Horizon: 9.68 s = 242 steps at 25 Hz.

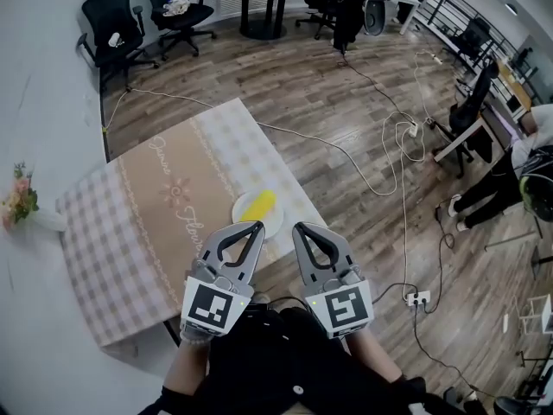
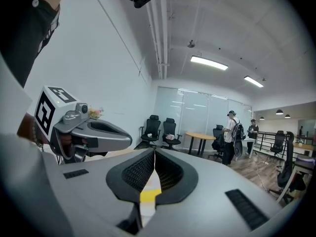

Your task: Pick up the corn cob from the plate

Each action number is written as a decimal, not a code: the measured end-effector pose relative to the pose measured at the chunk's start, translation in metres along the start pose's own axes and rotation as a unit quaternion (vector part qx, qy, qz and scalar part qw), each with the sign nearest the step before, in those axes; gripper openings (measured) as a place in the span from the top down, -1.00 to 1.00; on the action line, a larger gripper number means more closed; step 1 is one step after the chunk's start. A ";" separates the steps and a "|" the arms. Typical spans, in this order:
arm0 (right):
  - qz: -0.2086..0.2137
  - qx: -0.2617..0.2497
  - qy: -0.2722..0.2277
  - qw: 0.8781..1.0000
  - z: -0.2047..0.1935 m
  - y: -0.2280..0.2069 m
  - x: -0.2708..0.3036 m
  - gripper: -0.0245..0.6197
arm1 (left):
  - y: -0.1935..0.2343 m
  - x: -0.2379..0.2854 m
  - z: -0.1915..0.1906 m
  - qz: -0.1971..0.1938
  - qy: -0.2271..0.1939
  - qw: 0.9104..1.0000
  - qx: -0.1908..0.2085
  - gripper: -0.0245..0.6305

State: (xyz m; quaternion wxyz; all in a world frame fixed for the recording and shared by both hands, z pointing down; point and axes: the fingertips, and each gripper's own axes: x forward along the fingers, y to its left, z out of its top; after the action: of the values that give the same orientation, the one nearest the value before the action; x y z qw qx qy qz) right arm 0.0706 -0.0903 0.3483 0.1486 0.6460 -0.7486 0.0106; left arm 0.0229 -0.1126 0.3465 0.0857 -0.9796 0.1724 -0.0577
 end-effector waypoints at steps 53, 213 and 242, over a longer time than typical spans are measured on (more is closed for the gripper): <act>0.116 -0.023 -0.004 0.993 -0.001 -0.047 0.072 0.80 | 0.055 0.041 -0.028 0.114 0.065 0.991 -0.016 0.89; 0.137 -0.029 -0.011 0.990 -0.007 -0.055 0.069 0.80 | 0.045 0.079 -0.135 0.090 0.222 0.965 -0.108 0.13; 0.182 -0.048 -0.042 0.981 0.022 -0.041 0.081 0.80 | 0.044 0.028 -0.056 0.159 0.185 0.969 -0.049 0.13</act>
State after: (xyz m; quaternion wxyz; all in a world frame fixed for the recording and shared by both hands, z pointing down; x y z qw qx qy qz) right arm 0.0964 -0.1801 0.3394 0.1435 0.4910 -0.8589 -0.0260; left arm 0.0271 -0.1714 0.3956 0.0123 -0.9148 0.3416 -0.2150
